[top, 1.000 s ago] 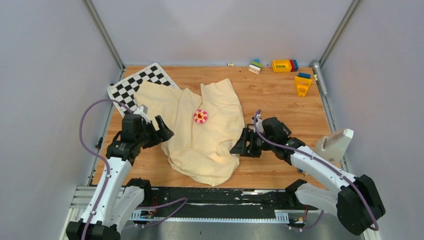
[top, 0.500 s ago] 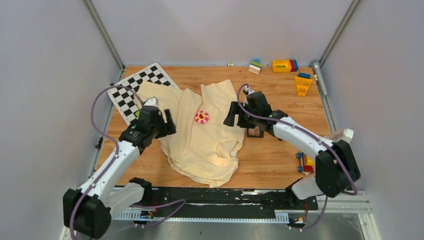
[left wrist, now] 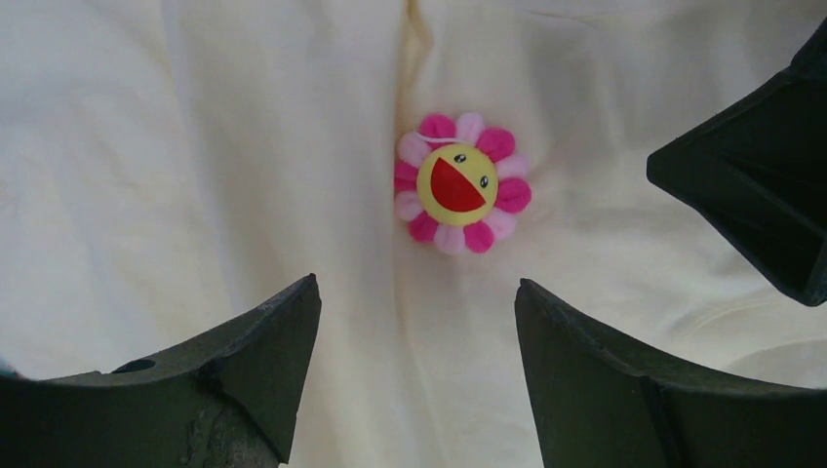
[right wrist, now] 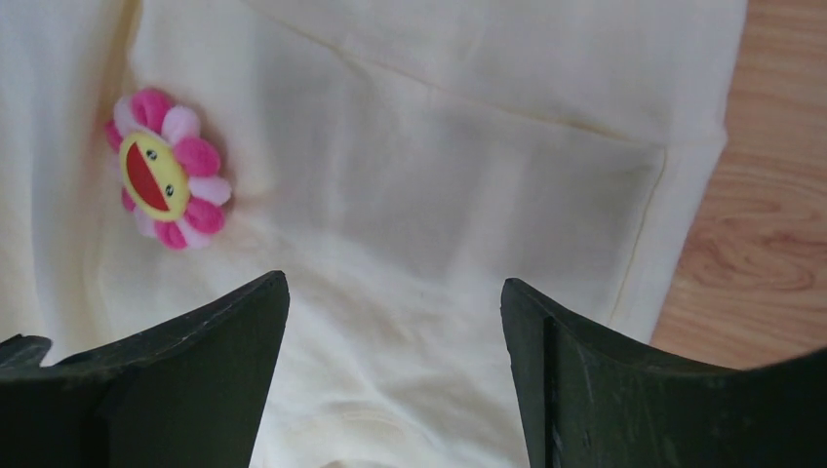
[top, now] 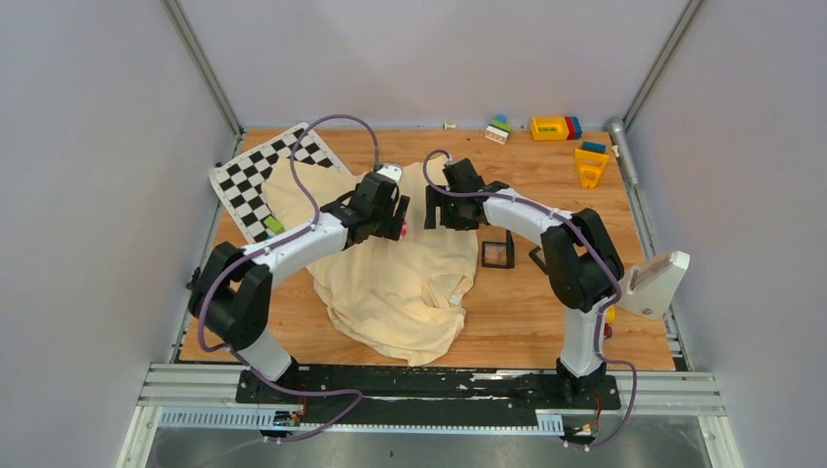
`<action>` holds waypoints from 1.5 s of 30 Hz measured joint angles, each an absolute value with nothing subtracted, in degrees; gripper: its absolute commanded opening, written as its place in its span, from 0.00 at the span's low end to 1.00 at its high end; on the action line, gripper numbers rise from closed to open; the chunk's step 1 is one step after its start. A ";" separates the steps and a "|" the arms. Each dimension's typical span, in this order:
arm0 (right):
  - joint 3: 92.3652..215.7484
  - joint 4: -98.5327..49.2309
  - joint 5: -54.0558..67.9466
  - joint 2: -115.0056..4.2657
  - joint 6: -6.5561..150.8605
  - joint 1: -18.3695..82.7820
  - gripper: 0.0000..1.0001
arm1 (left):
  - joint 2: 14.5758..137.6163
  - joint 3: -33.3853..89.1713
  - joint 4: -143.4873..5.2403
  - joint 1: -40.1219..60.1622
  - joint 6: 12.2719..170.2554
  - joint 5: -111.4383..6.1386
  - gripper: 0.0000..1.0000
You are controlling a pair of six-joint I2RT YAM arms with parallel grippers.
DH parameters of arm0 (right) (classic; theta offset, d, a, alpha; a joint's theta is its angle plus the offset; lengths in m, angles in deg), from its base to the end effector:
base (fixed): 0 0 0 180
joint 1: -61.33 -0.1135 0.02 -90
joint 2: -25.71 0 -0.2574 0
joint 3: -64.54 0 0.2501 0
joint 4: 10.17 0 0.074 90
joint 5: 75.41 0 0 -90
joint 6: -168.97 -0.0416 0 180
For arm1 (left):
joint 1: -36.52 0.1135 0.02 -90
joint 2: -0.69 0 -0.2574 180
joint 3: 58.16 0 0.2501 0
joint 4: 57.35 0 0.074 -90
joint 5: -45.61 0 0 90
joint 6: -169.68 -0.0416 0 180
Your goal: Remove the brooch from the garment
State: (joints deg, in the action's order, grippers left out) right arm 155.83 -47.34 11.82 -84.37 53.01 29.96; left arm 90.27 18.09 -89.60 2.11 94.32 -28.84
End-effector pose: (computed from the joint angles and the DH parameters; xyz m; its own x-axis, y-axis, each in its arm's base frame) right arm 0.3489 0.2151 0.1789 -0.8738 -0.0207 -0.4858 -0.1785 0.9429 0.2810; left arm 0.2879 -0.1837 0.2318 -0.6686 0.1628 -0.7256 0.2280 0.9736 0.0084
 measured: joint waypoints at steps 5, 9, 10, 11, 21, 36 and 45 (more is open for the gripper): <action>162.30 -50.67 15.30 -90.21 54.80 29.76 0.79 | 98.88 20.98 -86.87 3.40 93.18 -30.37 0.80; 170.21 -55.65 18.03 -96.48 55.87 29.30 0.73 | 101.22 20.23 -85.05 7.92 93.71 -34.04 0.81; 172.53 -57.29 18.60 -97.92 56.18 29.17 0.71 | 101.22 19.47 -84.24 9.52 94.16 -35.04 0.81; 174.10 -57.77 18.84 -98.91 56.47 29.11 0.66 | 101.20 18.84 -83.41 10.59 94.56 -35.68 0.81; 169.23 -55.69 19.54 -96.48 57.71 28.71 0.00 | 101.79 16.02 -82.41 16.33 99.85 -37.47 0.79; 142.65 -34.19 8.00 -62.10 57.67 25.70 0.00 | 82.12 4.32 -68.57 5.21 95.37 -36.82 0.87; 138.56 -28.85 2.44 -58.12 57.82 24.80 0.00 | 86.42 4.21 -67.17 4.99 96.26 -39.46 0.76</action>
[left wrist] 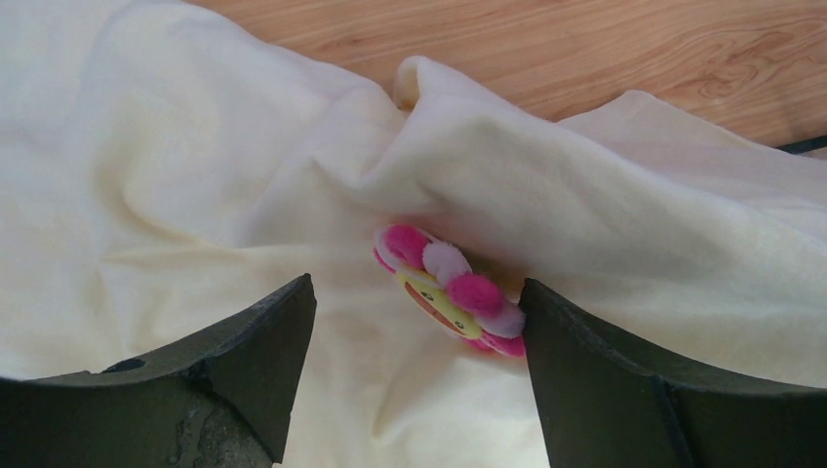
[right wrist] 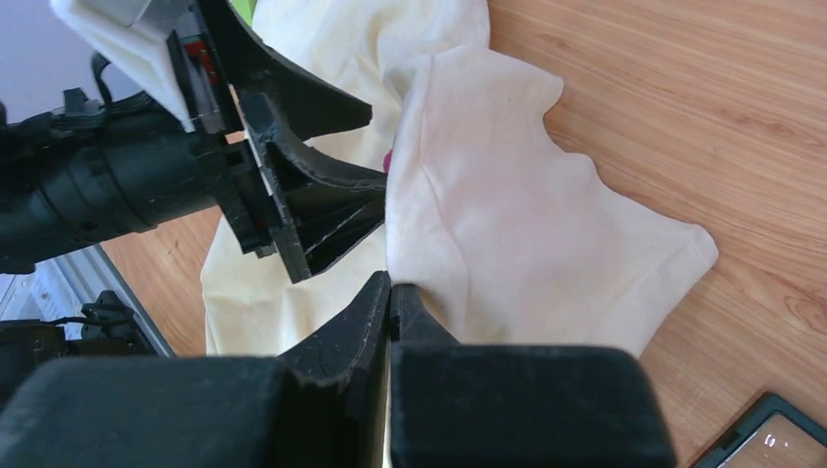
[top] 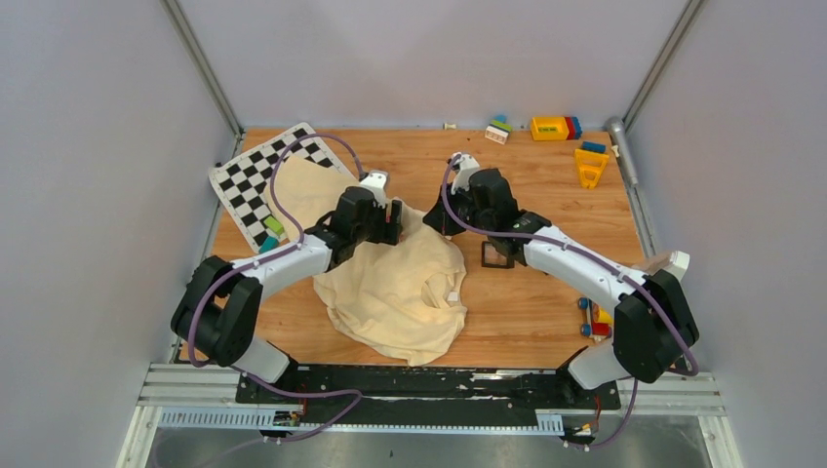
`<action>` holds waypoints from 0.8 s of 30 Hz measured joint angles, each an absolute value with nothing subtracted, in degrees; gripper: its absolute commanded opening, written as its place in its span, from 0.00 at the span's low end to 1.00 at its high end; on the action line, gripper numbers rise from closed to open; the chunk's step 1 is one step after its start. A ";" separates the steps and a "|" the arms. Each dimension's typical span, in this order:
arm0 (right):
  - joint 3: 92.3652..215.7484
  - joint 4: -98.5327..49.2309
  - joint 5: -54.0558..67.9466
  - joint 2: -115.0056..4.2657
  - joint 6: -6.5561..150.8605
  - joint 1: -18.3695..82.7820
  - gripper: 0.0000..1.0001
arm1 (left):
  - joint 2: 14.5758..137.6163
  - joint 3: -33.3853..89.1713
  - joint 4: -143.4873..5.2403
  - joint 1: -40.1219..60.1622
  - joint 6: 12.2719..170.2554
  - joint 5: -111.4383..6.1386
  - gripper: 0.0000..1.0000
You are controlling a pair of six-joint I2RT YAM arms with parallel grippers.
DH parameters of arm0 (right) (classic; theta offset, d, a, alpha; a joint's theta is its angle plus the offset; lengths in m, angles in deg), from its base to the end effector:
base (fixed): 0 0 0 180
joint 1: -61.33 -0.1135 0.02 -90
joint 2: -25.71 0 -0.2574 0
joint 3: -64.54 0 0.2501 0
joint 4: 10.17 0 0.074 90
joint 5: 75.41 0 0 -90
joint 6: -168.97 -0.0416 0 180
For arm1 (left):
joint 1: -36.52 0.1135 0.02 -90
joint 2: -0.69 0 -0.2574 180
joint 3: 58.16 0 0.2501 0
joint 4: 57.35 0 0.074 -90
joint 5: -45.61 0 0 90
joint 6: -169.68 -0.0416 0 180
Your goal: Remove the brooch from the garment
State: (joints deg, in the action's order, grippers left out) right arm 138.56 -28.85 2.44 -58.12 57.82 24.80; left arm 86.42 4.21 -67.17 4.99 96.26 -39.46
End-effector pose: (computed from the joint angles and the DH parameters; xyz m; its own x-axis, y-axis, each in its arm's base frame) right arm 0.2676 0.2092 0.2721 -0.6211 -0.0211 -0.7835 -0.5430 0.7324 0.4108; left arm 0.2806 -0.1680 0.2078 -0.5783 0.0212 -0.8156 0.3075 0.9316 -0.1938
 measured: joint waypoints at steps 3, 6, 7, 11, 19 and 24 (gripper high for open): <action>138.47 -28.68 2.25 -58.12 57.86 24.43 0.00 | 87.08 4.21 -67.39 4.99 96.90 -39.13 0.56; 138.47 -28.55 3.63 -58.12 57.86 24.23 0.00 | 87.08 4.69 -68.64 4.99 97.79 -37.91 0.30; 138.47 -28.55 4.22 -58.12 57.84 24.21 0.00 | 87.08 4.87 -68.90 4.99 98.16 -37.62 0.25; 138.47 -28.55 7.30 -58.34 57.78 24.23 0.00 | 87.08 4.93 -69.12 5.08 98.93 -37.49 0.01; 138.47 -28.77 11.56 -61.12 57.43 24.32 0.00 | 87.06 4.98 -69.77 5.19 99.17 -40.01 0.00; 138.50 -29.12 7.95 -63.43 57.21 24.65 0.00 | 86.88 4.65 -68.27 6.81 100.15 -42.69 0.00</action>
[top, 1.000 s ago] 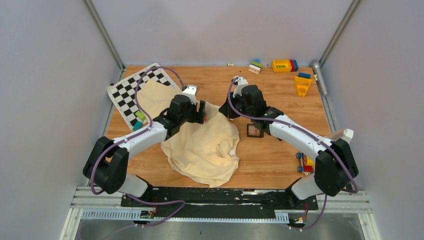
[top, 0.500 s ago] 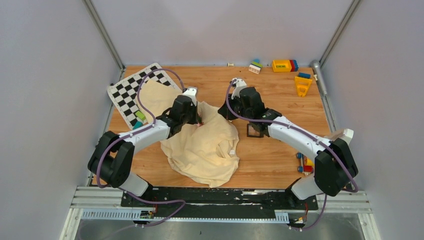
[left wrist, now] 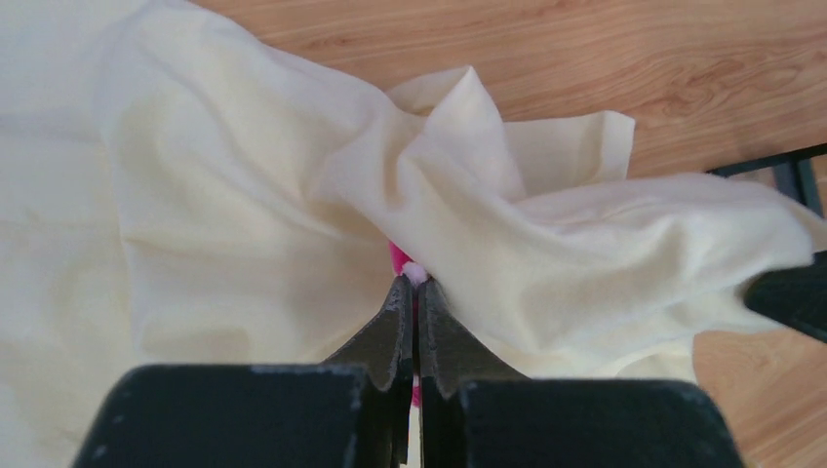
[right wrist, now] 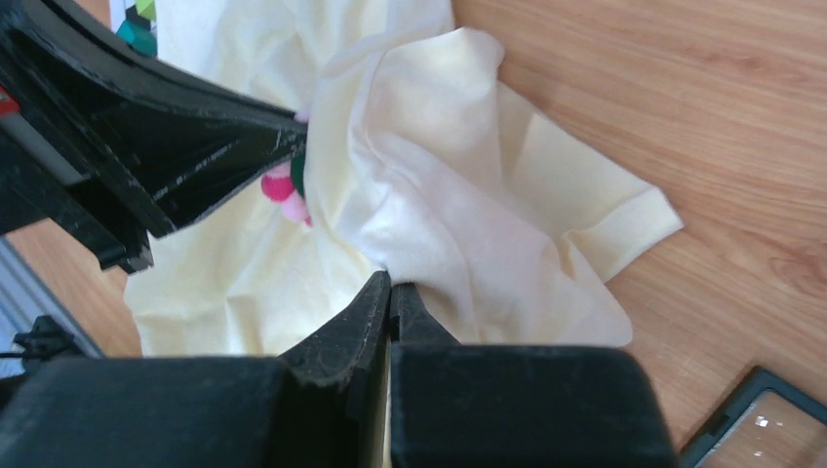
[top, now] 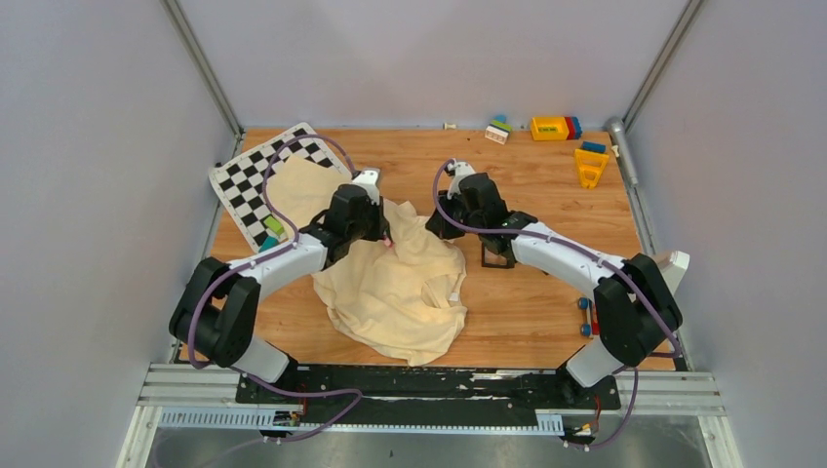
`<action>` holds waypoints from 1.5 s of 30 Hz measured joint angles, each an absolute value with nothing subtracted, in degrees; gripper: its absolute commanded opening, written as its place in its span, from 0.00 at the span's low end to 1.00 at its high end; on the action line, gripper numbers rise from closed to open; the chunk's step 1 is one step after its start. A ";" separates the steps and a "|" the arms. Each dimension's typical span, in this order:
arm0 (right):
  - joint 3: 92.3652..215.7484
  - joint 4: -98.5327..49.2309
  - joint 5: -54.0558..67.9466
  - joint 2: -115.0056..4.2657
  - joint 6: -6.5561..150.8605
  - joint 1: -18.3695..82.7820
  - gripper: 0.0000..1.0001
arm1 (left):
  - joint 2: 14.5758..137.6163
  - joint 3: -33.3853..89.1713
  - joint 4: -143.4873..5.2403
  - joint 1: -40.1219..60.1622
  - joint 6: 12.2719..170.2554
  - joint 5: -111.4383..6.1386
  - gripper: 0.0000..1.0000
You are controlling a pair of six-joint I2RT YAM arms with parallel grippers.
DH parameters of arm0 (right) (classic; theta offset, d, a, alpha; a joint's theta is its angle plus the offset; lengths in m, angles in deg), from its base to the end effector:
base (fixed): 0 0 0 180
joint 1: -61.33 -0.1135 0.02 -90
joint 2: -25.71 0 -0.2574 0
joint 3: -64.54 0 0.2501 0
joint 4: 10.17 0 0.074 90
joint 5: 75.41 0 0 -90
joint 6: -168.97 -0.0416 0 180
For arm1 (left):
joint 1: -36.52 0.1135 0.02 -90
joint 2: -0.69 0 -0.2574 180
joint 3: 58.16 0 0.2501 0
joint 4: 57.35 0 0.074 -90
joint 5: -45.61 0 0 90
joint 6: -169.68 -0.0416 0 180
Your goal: Remove the brooch from the garment
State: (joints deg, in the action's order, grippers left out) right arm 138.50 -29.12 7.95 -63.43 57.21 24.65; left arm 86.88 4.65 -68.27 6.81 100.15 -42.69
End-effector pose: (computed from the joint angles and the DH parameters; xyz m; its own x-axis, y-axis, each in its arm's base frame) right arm 0.2802 0.2147 0.2407 -0.6663 -0.0372 -0.7447 -0.4555 0.8110 0.3671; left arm 0.2854 -0.1615 0.2060 -0.6243 -0.0462 -0.7798 0.2730 0.9224 -0.2732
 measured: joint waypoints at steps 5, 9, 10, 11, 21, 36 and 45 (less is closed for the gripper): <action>138.50 -29.84 2.25 -64.22 55.44 24.67 0.00 | 84.65 0.08 -61.45 10.11 102.27 -48.81 0.00; 138.50 -31.52 2.10 -64.22 53.84 25.00 0.00 | 84.48 -0.20 -59.96 11.15 102.47 -55.96 0.00; 138.58 -32.02 1.96 -64.22 53.62 25.30 0.00 | 84.61 0.37 -60.13 11.15 102.32 -58.26 0.00; 138.76 -32.59 1.70 -64.22 53.49 25.76 0.00 | 84.98 1.44 -60.79 11.11 102.05 -60.95 0.00; 139.24 -34.78 -0.57 -62.62 52.60 28.62 0.00 | 83.34 2.97 -67.94 11.11 101.07 -71.55 0.00; 133.51 -37.42 -2.45 -54.56 52.51 28.54 0.00 | 76.37 2.57 -81.90 8.01 100.17 -76.57 0.00; 133.47 -38.95 -0.20 -52.94 52.49 28.54 0.00 | 75.36 2.60 -83.87 7.22 100.22 -77.80 0.00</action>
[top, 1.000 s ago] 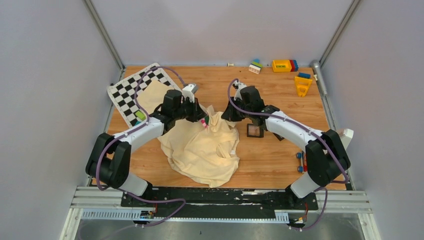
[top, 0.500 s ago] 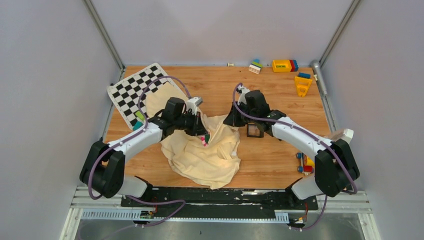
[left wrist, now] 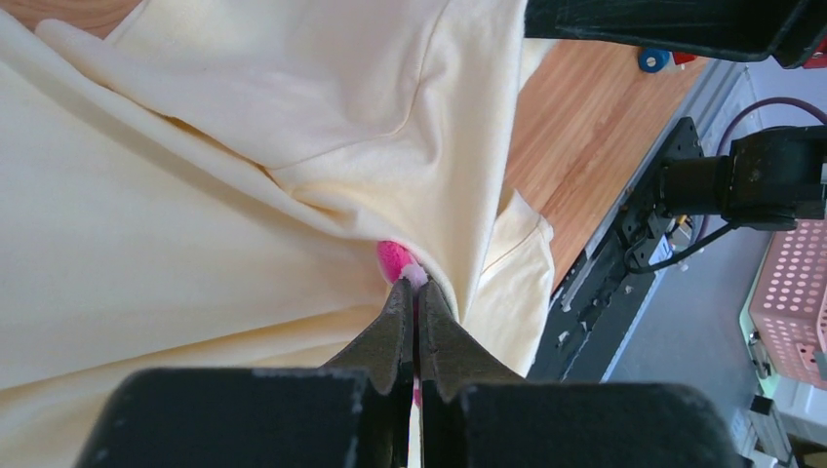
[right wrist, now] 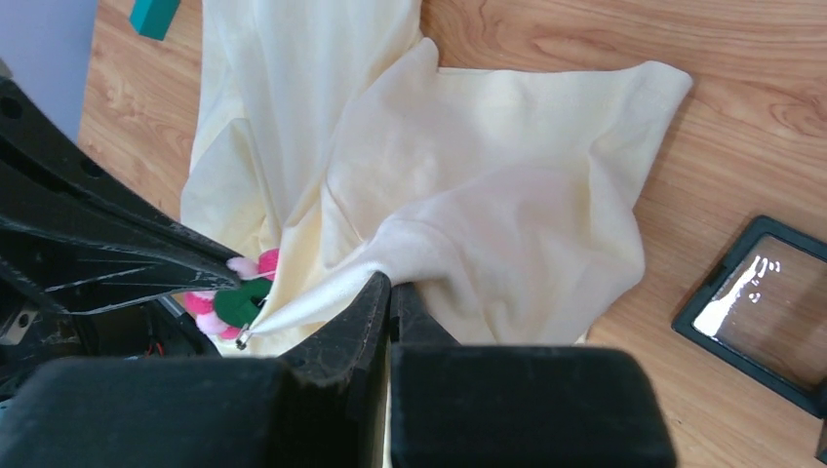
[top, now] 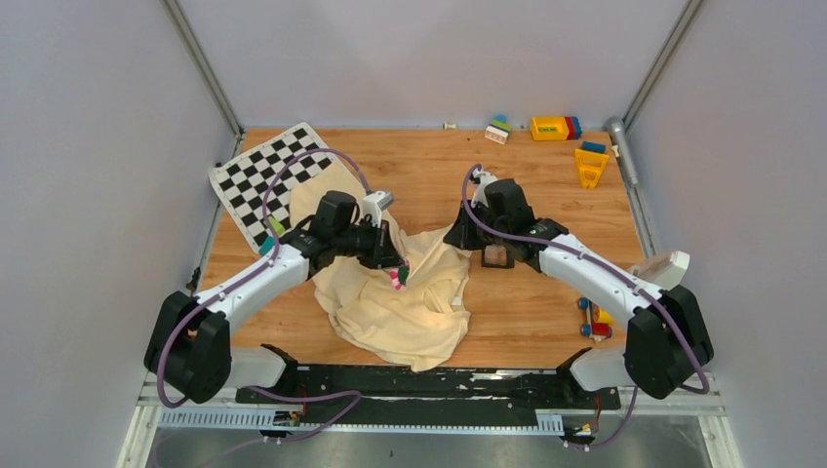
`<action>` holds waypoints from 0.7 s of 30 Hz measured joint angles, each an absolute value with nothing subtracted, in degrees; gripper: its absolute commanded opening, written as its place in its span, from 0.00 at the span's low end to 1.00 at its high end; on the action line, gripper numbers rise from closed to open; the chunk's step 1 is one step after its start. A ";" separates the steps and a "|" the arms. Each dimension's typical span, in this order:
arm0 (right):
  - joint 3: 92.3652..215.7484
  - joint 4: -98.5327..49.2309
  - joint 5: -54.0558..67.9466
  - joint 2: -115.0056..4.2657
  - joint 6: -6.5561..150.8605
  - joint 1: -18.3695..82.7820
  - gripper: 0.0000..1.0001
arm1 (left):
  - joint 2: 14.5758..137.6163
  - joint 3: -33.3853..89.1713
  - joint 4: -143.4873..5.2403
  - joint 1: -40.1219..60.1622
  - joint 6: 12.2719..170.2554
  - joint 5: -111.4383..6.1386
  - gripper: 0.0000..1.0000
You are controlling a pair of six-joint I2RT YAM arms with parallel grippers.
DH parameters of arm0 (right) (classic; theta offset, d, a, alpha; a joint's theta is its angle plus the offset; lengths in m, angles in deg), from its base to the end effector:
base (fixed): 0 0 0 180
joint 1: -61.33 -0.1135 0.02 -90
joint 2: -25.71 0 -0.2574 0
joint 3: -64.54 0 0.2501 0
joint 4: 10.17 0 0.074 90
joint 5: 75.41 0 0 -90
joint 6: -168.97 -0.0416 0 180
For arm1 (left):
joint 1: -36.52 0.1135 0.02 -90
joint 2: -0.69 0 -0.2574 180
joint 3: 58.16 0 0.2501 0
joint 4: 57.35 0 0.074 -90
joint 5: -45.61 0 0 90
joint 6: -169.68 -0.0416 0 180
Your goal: Remove the brooch from the garment
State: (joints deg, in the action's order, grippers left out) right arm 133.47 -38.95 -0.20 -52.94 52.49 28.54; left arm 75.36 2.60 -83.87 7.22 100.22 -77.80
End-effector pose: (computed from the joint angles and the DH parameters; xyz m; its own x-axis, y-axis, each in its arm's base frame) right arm 0.2509 0.1742 0.2525 -0.7768 0.0124 -0.6296 -0.3857 0.7810 0.4912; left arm 0.2308 -0.1558 0.2311 -0.8012 0.1138 -0.5875 0.5264 0.6010 -0.6015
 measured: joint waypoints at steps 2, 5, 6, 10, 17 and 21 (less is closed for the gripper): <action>133.47 -39.83 0.83 -52.88 52.44 28.58 0.00 | 75.12 2.60 -83.87 7.15 100.37 -78.08 0.00; 133.45 -41.01 1.09 -52.70 52.42 28.82 0.00 | 74.12 2.49 -83.78 7.02 100.42 -78.43 0.00; 133.29 -41.07 1.07 -52.50 52.42 28.82 0.00 | 73.70 2.49 -83.74 6.96 100.46 -78.63 0.00; 132.00 -41.40 1.61 -50.25 52.44 28.86 0.02 | 73.40 2.22 -81.86 6.91 101.60 -81.49 0.00; 130.15 -41.31 3.08 -45.25 52.62 28.93 0.68 | 74.29 1.53 -78.80 5.91 104.13 -86.39 0.00; 126.30 -38.23 0.57 -41.58 53.84 29.00 0.69 | 74.62 2.84 -81.77 5.76 103.54 -85.95 0.00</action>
